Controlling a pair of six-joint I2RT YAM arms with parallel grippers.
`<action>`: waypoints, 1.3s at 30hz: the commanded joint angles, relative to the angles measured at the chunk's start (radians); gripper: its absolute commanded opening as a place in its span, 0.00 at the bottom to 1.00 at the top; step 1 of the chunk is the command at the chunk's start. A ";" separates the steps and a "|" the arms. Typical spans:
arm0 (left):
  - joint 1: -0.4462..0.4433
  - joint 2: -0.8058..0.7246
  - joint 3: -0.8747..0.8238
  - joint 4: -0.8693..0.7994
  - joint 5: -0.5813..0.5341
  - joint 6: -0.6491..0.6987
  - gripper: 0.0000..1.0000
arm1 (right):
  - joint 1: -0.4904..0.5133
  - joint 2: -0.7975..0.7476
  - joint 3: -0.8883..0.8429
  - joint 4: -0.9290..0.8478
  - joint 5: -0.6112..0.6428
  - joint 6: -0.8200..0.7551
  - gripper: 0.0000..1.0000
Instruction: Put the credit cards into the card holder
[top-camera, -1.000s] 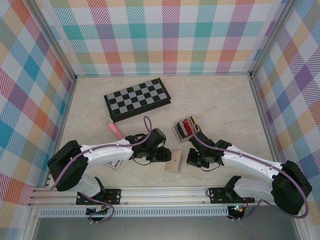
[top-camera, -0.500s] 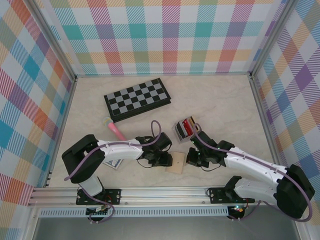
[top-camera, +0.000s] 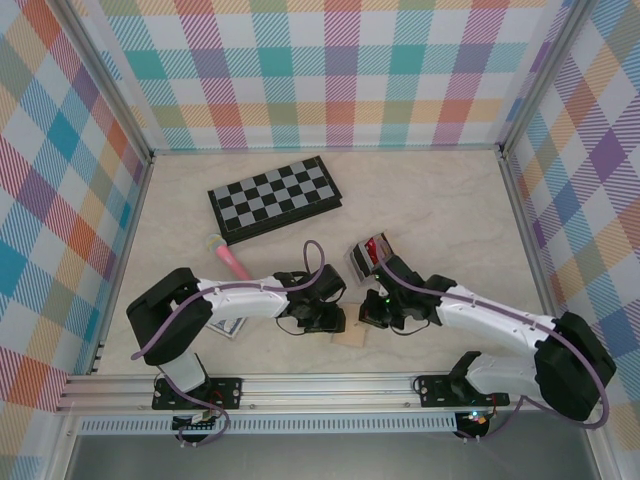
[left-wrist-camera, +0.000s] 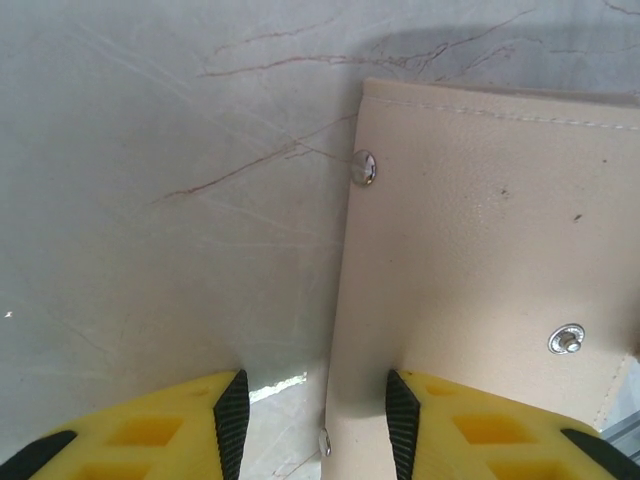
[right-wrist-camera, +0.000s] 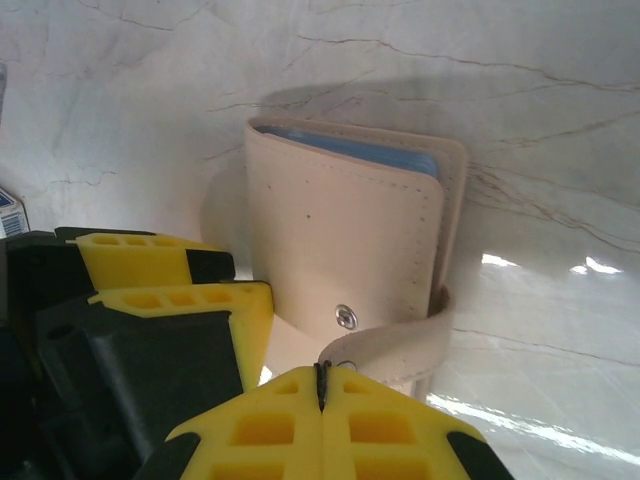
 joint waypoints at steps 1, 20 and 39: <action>-0.032 0.056 0.012 0.066 0.005 -0.007 0.42 | 0.012 0.033 0.034 0.057 -0.034 0.012 0.03; -0.034 0.054 0.031 0.061 -0.007 -0.006 0.41 | 0.028 0.162 0.088 -0.019 -0.041 -0.033 0.02; -0.034 0.053 0.029 0.066 0.001 -0.009 0.41 | 0.034 0.250 0.062 -0.030 0.064 -0.008 0.00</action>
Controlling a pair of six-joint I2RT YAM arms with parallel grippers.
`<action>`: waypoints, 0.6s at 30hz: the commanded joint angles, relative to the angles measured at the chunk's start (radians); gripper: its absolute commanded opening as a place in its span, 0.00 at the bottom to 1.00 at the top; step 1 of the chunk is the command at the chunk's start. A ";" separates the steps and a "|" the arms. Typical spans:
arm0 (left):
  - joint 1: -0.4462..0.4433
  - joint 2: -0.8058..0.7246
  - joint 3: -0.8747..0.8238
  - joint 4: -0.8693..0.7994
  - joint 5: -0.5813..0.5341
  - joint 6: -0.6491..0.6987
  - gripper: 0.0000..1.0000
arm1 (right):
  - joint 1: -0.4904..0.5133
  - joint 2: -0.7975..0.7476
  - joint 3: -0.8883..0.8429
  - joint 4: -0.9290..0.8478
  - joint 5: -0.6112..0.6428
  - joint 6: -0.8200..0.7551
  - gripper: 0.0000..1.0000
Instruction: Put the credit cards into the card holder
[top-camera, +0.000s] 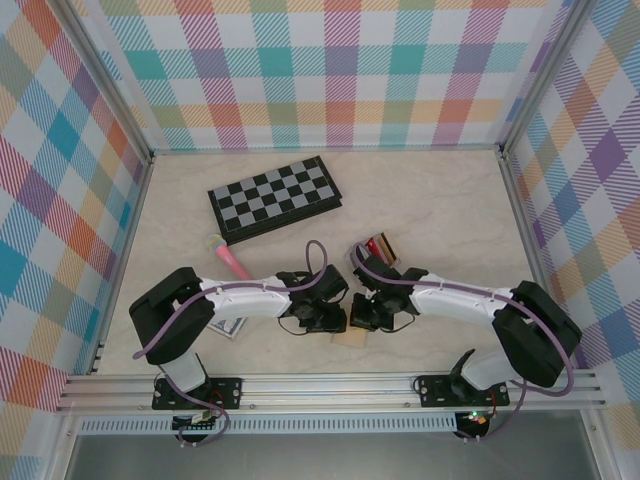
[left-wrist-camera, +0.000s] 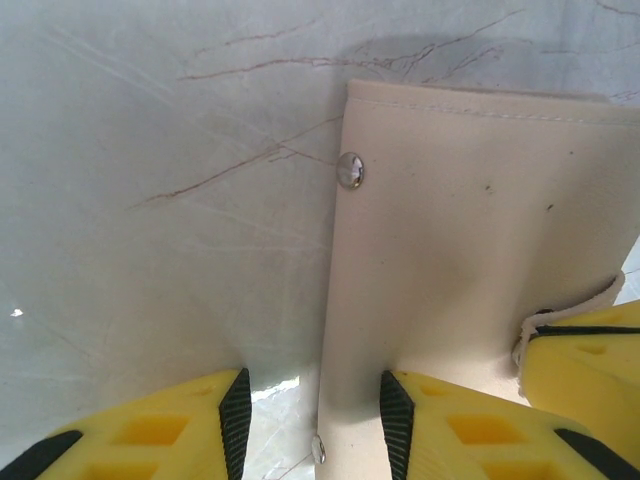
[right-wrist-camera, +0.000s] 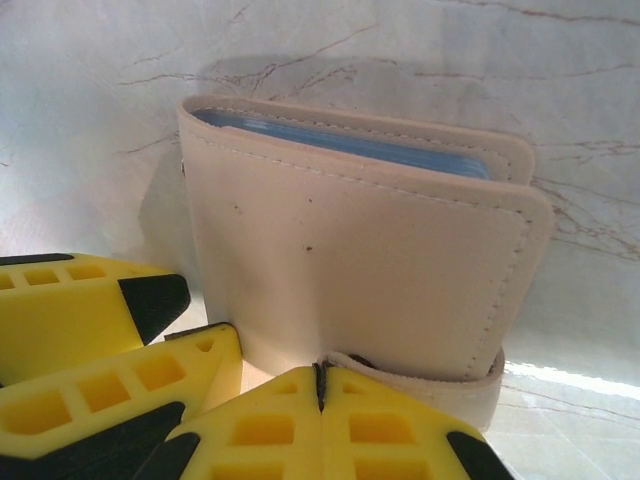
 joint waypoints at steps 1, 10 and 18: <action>-0.024 0.042 0.011 0.078 0.015 -0.004 0.41 | 0.003 0.022 -0.013 -0.034 0.078 0.021 0.00; -0.024 0.047 0.007 0.068 0.006 -0.006 0.40 | 0.012 -0.087 0.036 -0.085 0.066 -0.011 0.00; -0.024 0.041 0.005 0.076 0.010 -0.007 0.39 | 0.013 -0.018 0.042 -0.023 0.034 -0.006 0.00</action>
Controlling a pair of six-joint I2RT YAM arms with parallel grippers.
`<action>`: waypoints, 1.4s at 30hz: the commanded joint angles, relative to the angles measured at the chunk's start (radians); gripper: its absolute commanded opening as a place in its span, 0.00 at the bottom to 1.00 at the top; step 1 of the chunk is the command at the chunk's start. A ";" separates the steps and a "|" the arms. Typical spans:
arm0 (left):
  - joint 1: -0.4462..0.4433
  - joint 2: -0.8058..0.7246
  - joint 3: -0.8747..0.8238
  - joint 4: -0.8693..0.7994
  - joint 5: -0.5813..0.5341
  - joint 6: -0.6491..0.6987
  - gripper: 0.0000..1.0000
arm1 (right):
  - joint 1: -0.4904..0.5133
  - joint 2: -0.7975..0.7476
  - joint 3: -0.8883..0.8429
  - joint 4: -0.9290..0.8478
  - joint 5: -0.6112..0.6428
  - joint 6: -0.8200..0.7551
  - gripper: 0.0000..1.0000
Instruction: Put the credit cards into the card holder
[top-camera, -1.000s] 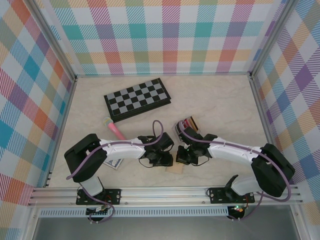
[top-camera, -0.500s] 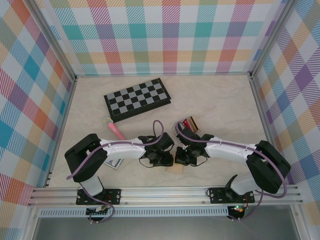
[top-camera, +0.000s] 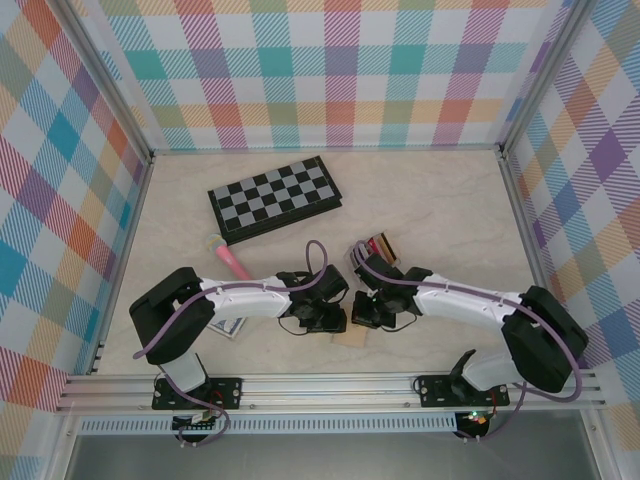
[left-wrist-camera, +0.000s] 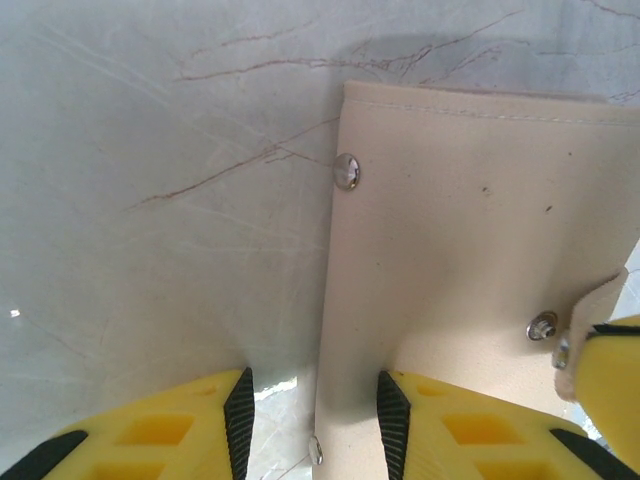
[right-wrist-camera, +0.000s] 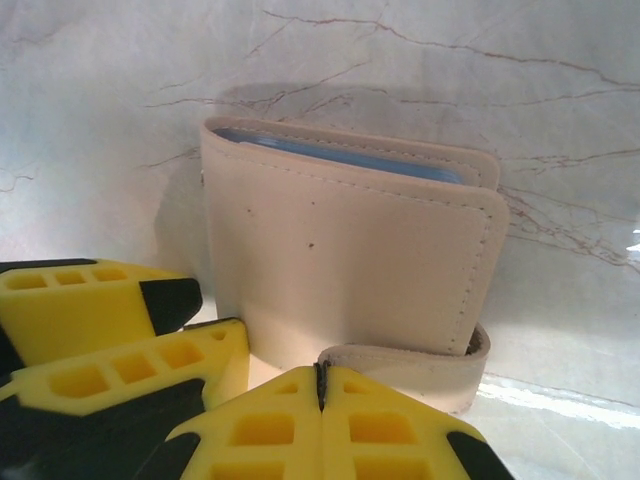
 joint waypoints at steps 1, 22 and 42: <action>-0.024 0.042 0.007 0.073 0.010 -0.003 0.39 | 0.002 0.029 0.030 0.015 -0.012 -0.009 0.00; -0.024 0.046 0.006 0.070 0.013 0.000 0.39 | 0.003 -0.013 0.057 -0.056 0.014 -0.026 0.00; -0.024 0.048 0.012 0.065 0.015 0.000 0.39 | 0.010 0.077 0.028 -0.034 -0.012 -0.011 0.00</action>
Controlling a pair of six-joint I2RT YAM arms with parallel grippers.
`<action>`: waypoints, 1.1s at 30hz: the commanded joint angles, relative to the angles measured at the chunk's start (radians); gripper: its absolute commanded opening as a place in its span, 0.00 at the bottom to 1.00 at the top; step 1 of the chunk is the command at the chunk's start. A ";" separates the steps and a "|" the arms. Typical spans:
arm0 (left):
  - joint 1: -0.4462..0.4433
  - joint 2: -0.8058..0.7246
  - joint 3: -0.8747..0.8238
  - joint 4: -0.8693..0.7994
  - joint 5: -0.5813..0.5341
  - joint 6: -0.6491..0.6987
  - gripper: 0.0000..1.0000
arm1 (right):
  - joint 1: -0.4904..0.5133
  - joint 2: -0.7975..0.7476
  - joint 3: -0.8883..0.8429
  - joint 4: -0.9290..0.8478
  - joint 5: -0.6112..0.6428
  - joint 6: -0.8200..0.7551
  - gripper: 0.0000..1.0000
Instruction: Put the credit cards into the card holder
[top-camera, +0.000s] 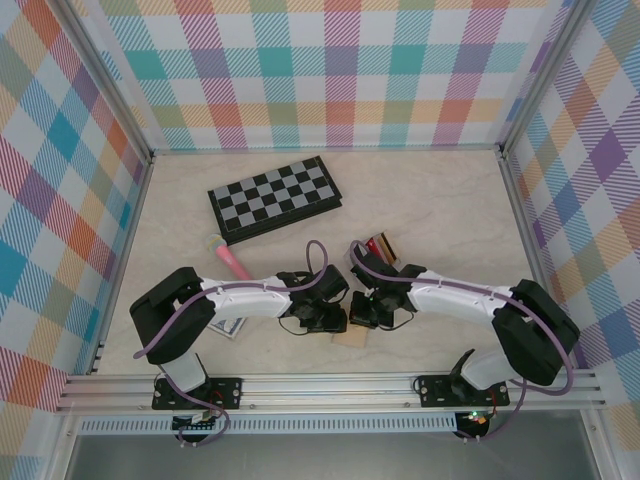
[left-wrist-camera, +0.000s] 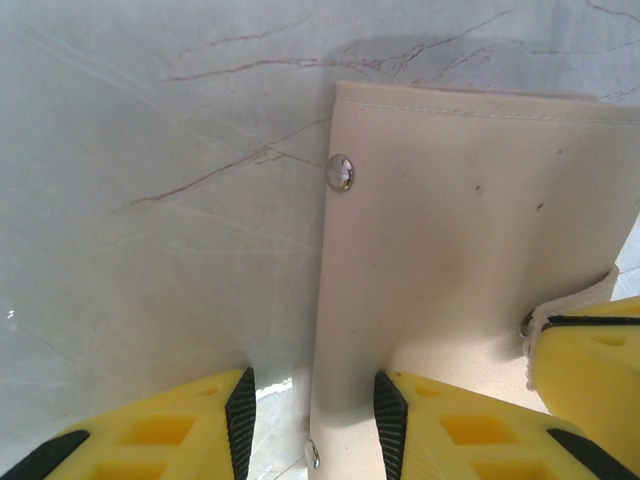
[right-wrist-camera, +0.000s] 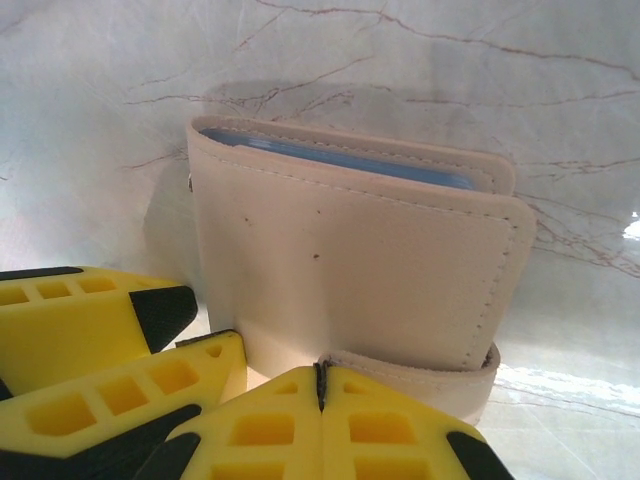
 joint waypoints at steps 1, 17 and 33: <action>-0.024 0.042 0.009 0.060 0.007 -0.001 0.39 | 0.010 0.028 -0.001 -0.026 0.004 0.000 0.00; -0.024 0.051 0.017 0.060 0.012 -0.002 0.39 | 0.013 -0.053 -0.079 0.024 0.028 0.035 0.00; -0.024 0.054 0.012 0.061 0.012 -0.003 0.39 | 0.001 -0.021 -0.016 0.025 0.026 0.021 0.00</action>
